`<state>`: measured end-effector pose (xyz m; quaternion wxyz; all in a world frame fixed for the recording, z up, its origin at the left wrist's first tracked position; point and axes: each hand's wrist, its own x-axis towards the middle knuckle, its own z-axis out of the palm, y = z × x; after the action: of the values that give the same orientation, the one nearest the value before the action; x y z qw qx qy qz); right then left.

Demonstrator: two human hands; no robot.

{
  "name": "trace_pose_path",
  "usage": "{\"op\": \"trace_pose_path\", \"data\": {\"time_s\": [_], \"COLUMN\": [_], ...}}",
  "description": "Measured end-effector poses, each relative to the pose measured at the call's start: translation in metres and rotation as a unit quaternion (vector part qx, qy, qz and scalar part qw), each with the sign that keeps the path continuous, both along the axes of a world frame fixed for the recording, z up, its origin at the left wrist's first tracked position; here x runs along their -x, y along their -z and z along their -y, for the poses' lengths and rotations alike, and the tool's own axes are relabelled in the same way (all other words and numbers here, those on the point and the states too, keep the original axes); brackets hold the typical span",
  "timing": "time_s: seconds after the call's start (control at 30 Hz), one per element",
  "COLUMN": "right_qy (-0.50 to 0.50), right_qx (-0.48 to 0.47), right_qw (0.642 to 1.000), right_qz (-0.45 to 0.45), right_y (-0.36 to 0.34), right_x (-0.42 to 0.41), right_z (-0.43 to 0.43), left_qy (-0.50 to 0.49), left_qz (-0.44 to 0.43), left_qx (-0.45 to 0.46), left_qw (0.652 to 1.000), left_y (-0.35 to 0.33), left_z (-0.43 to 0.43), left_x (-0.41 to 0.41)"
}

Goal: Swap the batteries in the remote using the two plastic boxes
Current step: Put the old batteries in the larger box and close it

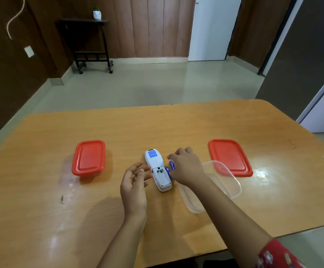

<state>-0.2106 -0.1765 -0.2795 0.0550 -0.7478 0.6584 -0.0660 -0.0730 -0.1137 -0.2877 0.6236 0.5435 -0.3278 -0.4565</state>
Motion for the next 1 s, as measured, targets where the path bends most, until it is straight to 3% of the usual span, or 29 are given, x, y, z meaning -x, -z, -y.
{"op": "trace_pose_path", "data": {"time_s": [0.17,0.3,0.77,1.0], "right_qy": [-0.049,-0.015,0.023,0.044], "right_qx": [-0.075,-0.138,-0.104,-0.178], "right_qw": [0.987,0.986,0.988,0.983], "right_qz": [-0.136,-0.094,-0.109,-0.029], "right_y": [-0.01,-0.011,-0.013,-0.008], "right_x": [-0.018,-0.022,-0.025,-0.021], "right_z": [0.02,0.021,0.02,0.03], "left_qy": [-0.004,-0.002,0.016,0.029], "left_qz": [0.005,0.001,0.002,-0.002], "left_qx": [0.004,0.001,0.007,0.006], "left_qw": [1.0,1.0,1.0,1.0], "left_y": [0.0,0.0,-0.003,0.0], "left_z": [0.001,0.003,0.004,0.003], "left_x": [-0.007,-0.009,0.001,0.003]}}
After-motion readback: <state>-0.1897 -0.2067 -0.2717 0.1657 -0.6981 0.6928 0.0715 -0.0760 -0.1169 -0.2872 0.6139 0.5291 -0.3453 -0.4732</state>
